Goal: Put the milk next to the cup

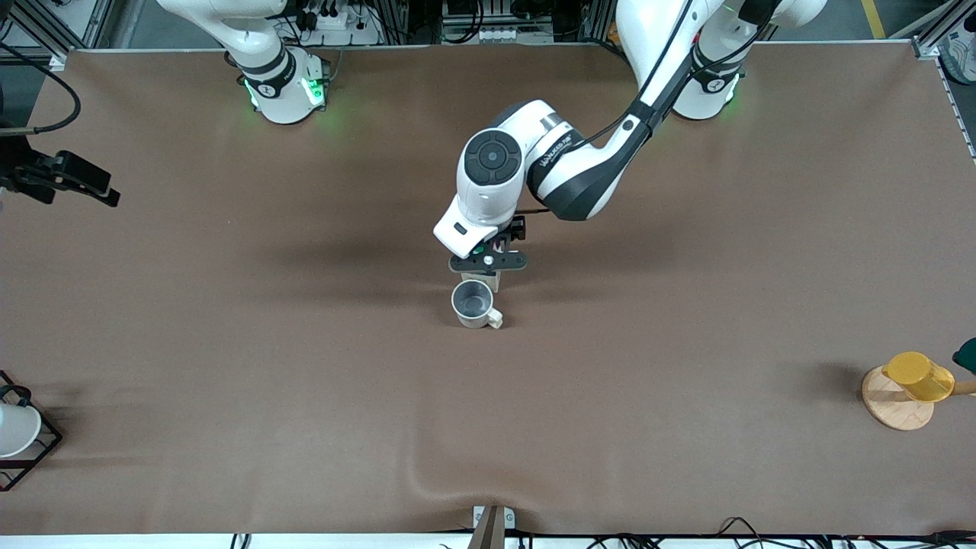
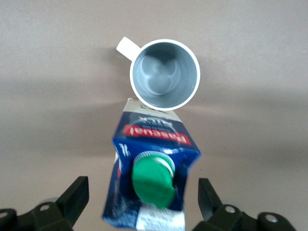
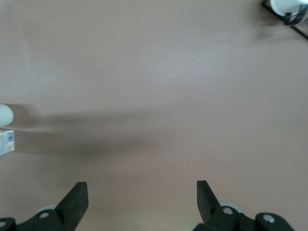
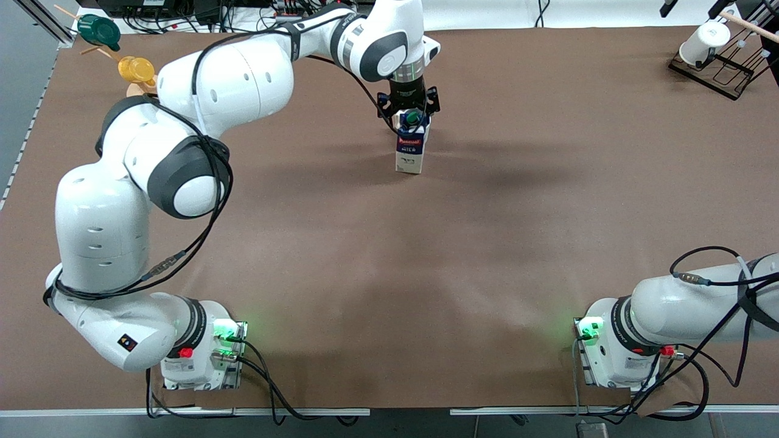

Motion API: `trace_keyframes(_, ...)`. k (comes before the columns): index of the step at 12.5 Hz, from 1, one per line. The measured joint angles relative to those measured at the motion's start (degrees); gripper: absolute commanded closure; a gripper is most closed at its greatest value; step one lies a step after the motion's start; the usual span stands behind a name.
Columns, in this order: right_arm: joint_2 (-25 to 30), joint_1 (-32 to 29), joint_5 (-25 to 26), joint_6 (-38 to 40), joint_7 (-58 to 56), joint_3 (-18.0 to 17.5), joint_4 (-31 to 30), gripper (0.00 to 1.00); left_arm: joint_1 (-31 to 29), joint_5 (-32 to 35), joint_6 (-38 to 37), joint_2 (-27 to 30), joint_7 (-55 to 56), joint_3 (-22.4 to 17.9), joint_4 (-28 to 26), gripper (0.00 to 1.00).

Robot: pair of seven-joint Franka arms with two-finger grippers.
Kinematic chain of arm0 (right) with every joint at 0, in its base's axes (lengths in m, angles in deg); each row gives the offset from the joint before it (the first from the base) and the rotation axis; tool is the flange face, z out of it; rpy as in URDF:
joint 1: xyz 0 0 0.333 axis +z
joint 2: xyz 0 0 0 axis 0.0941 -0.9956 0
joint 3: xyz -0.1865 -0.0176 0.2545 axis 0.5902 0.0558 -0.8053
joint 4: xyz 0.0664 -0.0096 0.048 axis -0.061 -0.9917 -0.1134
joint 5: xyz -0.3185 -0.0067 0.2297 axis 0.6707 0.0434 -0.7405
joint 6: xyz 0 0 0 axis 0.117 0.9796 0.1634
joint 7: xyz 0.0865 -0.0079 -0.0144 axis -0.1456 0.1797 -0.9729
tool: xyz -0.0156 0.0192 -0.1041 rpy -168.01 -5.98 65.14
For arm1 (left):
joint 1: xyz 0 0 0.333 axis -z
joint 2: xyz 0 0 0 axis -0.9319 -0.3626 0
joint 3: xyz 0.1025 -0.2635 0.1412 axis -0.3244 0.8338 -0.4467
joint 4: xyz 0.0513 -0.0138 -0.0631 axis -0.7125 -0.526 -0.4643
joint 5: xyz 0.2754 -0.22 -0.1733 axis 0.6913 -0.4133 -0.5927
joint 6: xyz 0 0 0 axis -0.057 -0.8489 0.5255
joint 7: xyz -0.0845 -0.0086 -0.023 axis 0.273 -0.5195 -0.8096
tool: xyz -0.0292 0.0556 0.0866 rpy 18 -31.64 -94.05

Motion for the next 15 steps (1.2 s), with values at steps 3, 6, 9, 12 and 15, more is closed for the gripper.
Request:
trace_keyframes(3, -0.01, -0.59, 1.93, 1.39, -0.23, 0.11, 0.01, 0.0, -0.15, 0.26, -1.85, 2.64, 0.0, -0.28, 0.68, 0.0)
trace_keyframes(6, -0.02, -0.74, 1.93, 1.57, -0.23, 0.12, 0.01, 0.0, -2.36, 3.76, -8.5, 8.05, 0.04, -0.86, 0.86, 0.0)
trace_keyframes(9, -0.03, -0.74, 1.93, 1.57, -0.23, 0.08, 0.0, 0.0, -6.83, 5.98, -14.26, 12.97, 0.01, -1.03, 0.8, 0.0)
trace_keyframes(12, -0.05, -0.75, 1.79, 1.54, -0.23, 0.06, 0.0, 0.0, -11.14, 6.33, -17.8, 16.28, -0.04, -1.18, 0.74, 0.0)
trace_keyframes(15, -0.07, -0.79, 1.04, 1.0, -0.23, 0.08, 0.0, 0.0, -16.69, 6.4, -19.55, 19.71, -2.02, -1.19, 0.68, 0.0)
